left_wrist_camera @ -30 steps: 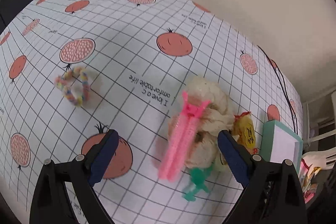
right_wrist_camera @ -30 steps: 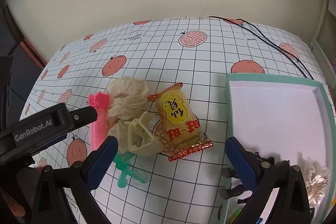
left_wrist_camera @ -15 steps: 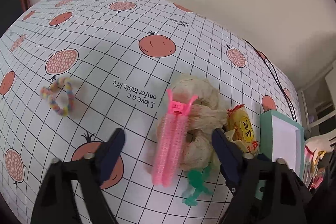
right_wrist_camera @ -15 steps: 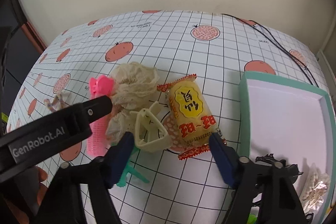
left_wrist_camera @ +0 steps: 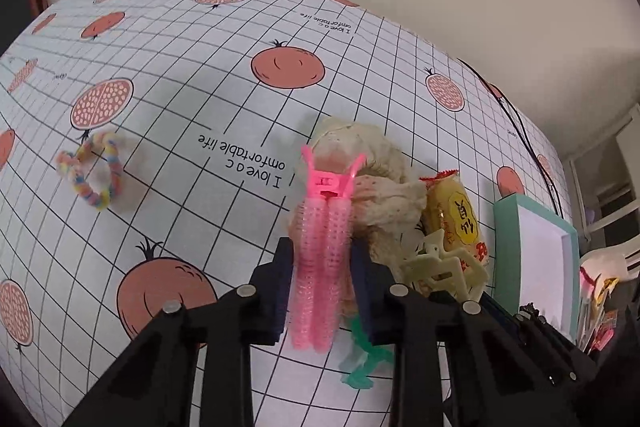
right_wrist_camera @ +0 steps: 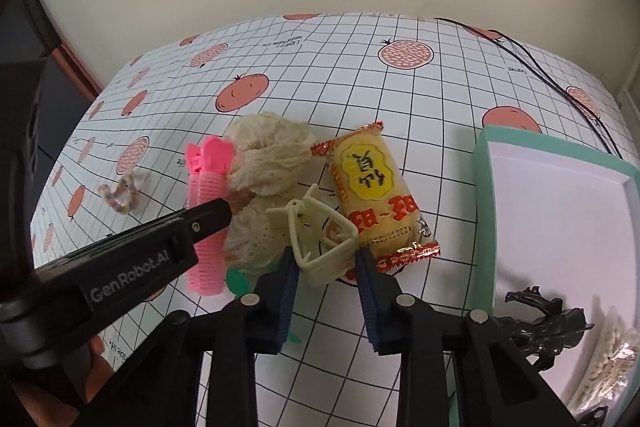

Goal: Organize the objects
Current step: 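Grasp the pink hair curler with the left gripper while the right grasps the cream hair clip, then lift and carry the curler and hair clip over the white tray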

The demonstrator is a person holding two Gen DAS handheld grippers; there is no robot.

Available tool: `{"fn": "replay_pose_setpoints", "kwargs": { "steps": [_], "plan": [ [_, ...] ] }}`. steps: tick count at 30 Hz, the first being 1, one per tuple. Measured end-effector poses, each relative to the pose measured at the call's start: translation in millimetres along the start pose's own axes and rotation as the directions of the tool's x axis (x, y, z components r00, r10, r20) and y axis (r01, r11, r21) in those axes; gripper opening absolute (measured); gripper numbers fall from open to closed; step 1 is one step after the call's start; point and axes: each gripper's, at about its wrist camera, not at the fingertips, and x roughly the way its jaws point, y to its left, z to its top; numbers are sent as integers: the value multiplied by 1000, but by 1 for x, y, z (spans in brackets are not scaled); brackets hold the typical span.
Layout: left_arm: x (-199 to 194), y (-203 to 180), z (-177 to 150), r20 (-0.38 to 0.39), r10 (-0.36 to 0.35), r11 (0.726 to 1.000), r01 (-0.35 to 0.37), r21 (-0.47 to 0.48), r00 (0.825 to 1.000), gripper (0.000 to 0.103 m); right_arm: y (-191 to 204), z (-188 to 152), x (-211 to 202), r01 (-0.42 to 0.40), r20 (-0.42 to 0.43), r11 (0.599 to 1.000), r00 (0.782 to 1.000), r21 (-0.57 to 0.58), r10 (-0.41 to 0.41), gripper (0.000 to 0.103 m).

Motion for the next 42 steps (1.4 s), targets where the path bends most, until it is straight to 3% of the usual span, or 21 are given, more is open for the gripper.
{"fn": "replay_pose_setpoints", "kwargs": {
  "steps": [4, 6, 27, 35, 39, 42],
  "plan": [
    [1, 2, 0, 2, -2, 1000, 2, -15, 1000, 28, -1, 0, -1, -6, 5, 1000, 1000, 3, 6, 27],
    [-1, 1, 0, 15, 4, 1000, -4, -12, 1000, 28, -2, 0, -3, -8, 9, 1000, 1000, 7, 8, 19],
    [-30, -3, 6, 125, 4, 1000, -2, -18, 992, 28, -11, 3, -11, -64, 20, 997, 998, 49, 63, 14],
    [-45, 2, 12, 156, -72, 994, 84, -74, 985, 28, -16, 7, -21, -87, 42, 993, 996, 74, 84, 14],
    [-45, 10, 15, 148, -160, 975, 180, -129, 976, 28, -17, 7, -22, -86, 42, 993, 996, 76, 83, 14],
    [-45, 15, 16, 146, -173, 967, 197, -163, 974, 28, -19, 7, -22, -86, 41, 993, 996, 79, 83, 14]
  ]
}}
